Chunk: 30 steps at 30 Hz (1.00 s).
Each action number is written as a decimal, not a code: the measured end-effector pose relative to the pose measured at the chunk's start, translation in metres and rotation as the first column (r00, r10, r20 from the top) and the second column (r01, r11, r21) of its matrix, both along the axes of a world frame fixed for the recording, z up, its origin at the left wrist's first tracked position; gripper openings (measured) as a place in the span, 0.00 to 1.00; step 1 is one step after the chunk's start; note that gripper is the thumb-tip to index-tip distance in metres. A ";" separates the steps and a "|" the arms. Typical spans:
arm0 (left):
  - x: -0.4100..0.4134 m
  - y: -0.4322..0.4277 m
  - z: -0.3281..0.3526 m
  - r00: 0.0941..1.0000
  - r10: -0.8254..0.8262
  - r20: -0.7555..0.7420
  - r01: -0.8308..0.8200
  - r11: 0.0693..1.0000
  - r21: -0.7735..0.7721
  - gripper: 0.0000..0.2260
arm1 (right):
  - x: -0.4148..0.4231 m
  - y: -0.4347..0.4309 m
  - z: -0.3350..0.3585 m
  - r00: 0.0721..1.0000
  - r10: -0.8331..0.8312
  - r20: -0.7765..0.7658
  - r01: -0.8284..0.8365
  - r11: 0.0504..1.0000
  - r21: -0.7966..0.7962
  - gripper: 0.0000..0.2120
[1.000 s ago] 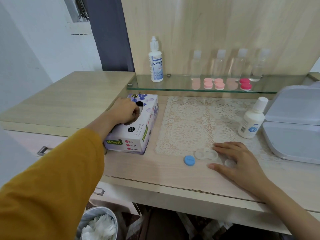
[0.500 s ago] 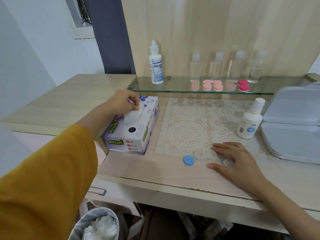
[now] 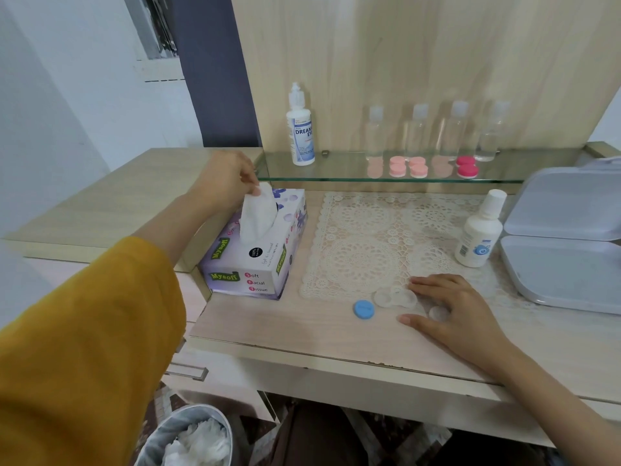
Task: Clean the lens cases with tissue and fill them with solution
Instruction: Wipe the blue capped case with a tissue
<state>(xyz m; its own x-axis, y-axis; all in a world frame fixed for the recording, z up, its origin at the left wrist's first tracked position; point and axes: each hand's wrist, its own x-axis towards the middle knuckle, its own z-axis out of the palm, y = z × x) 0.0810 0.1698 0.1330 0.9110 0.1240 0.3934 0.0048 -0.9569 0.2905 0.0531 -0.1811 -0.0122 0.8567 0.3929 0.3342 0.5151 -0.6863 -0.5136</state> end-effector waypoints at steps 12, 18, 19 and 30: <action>-0.021 -0.076 0.014 0.953 -0.301 0.022 0.292 0.900 -0.325 0.07 | -0.012 0.005 0.028 0.995 -0.098 -0.027 0.100 0.906 0.412 0.17; -0.039 -0.131 -0.019 0.907 -0.415 0.073 0.396 0.782 -0.481 0.09 | -0.019 0.025 0.069 0.994 -0.004 -0.107 0.062 0.832 0.551 0.23; -0.040 -0.137 -0.024 0.902 -0.426 0.077 0.404 0.764 -0.503 0.10 | -0.020 0.027 0.070 0.993 0.000 -0.119 0.066 0.832 0.551 0.20; -0.061 -0.158 -0.054 0.868 -0.490 -0.087 0.281 0.628 -0.726 0.06 | -0.025 0.020 0.055 0.966 0.118 -0.230 0.068 0.742 0.667 0.09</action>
